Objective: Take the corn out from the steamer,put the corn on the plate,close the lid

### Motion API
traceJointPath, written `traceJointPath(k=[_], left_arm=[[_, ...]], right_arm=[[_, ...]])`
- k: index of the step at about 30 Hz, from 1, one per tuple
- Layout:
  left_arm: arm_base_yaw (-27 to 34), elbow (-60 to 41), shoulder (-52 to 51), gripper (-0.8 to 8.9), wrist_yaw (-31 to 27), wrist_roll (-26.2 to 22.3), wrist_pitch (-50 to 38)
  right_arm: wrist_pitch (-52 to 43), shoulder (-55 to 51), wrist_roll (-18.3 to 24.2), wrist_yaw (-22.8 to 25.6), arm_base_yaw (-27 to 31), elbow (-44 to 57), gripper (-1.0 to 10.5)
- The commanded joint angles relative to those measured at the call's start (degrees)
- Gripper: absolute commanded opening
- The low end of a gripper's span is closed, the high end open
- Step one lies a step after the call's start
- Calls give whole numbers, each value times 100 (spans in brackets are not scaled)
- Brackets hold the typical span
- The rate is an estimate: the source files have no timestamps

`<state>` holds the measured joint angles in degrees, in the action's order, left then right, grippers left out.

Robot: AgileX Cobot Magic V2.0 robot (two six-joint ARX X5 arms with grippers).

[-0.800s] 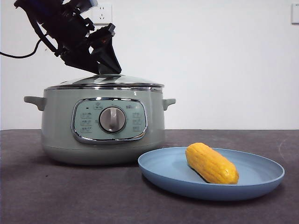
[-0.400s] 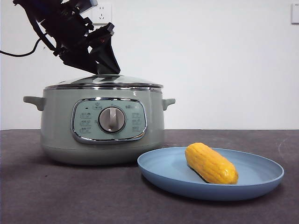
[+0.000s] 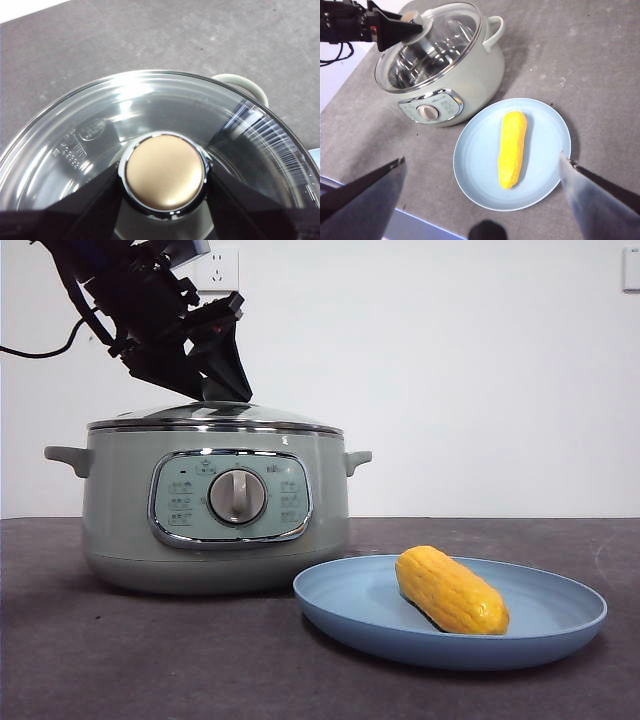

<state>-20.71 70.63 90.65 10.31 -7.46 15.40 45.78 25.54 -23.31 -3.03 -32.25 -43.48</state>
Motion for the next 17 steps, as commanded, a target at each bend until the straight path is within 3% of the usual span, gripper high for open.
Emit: traceJointPath(k=[1,7,9,12,13,17], left_arm=[[33,-68,22,-8,-219,-166,205],[28,-68,22,7,-232,-157,210],[28,-66,22,137,-181,-157,208],[17,-44,20,507,-83,-140,210],[17,-35,17,560,-83,-133,208],[17,11,-70,566,-87,-133,219]], right_arm=[[-9,-4,77,-4,-11,46,507],[-9,-4,87,-4,-11,46,507],[-9,-4,90,-4,-11,46,507],[-4,-4,90,-7,-11,46,507],[-2,-4,90,-7,-11,46,507],[0,-4,94,-9,-11,46,507]])
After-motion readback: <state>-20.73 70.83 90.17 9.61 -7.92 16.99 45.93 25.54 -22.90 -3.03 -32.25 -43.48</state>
